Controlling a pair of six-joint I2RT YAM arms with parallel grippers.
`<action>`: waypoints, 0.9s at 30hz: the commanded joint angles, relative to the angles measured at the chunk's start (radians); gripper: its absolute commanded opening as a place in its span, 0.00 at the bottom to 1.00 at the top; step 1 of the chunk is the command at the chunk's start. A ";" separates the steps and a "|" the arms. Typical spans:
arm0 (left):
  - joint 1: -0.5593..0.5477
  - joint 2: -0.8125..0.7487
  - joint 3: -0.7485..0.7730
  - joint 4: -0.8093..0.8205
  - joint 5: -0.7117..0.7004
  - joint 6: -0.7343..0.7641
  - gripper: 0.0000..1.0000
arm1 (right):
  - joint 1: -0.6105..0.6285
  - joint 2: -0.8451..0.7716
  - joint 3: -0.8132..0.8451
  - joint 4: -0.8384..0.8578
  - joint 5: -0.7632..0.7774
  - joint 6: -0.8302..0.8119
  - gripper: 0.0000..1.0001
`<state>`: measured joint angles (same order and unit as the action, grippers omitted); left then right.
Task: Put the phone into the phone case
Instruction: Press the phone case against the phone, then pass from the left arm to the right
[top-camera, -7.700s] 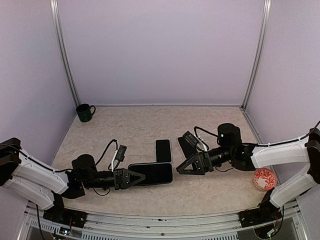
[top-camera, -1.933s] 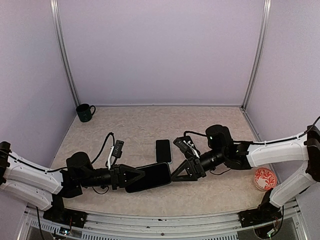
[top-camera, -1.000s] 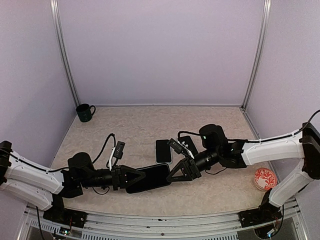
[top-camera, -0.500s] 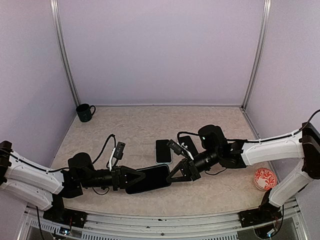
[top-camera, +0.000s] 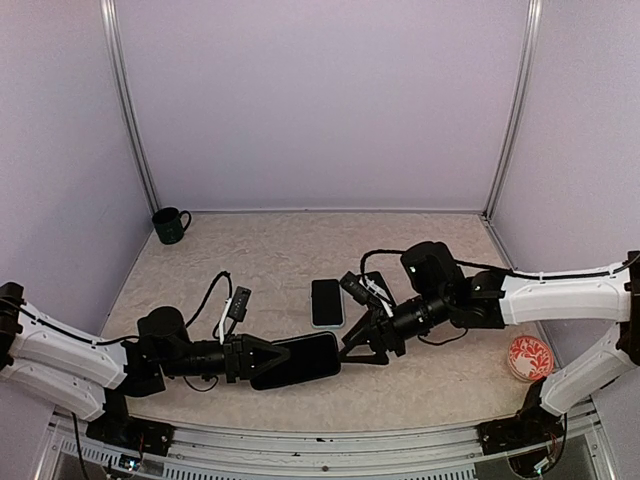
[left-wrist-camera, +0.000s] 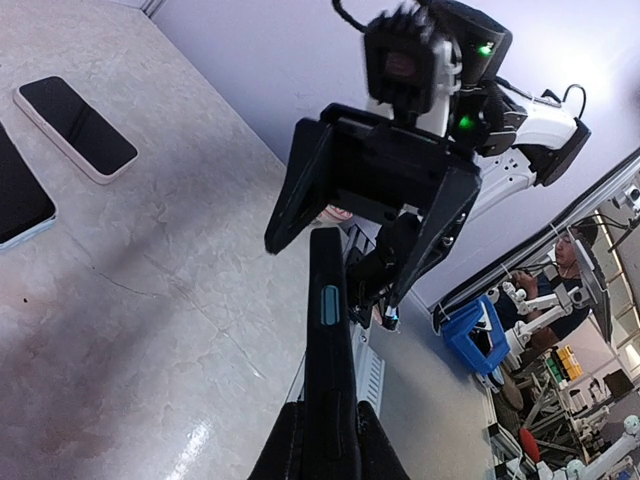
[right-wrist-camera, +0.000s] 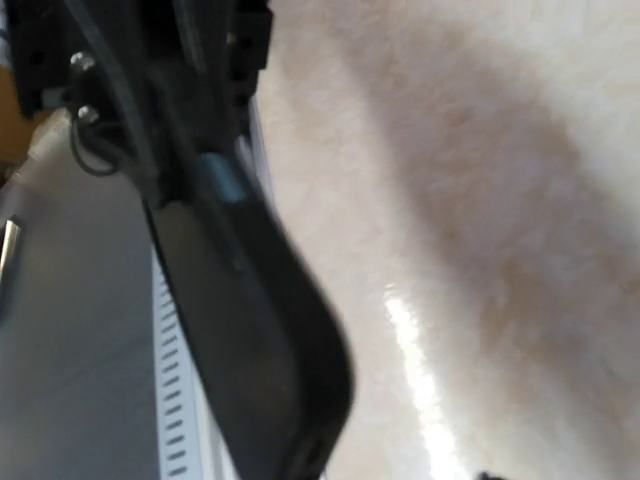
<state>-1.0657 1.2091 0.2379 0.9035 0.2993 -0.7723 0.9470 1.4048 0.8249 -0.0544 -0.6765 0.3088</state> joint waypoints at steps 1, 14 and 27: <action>0.003 -0.026 0.027 0.019 0.013 0.014 0.00 | 0.008 -0.107 0.020 -0.098 0.126 -0.173 0.77; 0.003 -0.004 0.107 -0.109 0.071 0.017 0.00 | 0.110 -0.343 -0.155 0.084 0.243 -0.565 1.00; 0.002 0.013 0.151 -0.189 0.085 0.006 0.00 | 0.318 -0.132 -0.035 0.035 0.587 -0.723 0.99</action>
<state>-1.0657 1.2190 0.3378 0.6910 0.3634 -0.7692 1.2171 1.2327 0.7391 -0.0170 -0.2287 -0.3515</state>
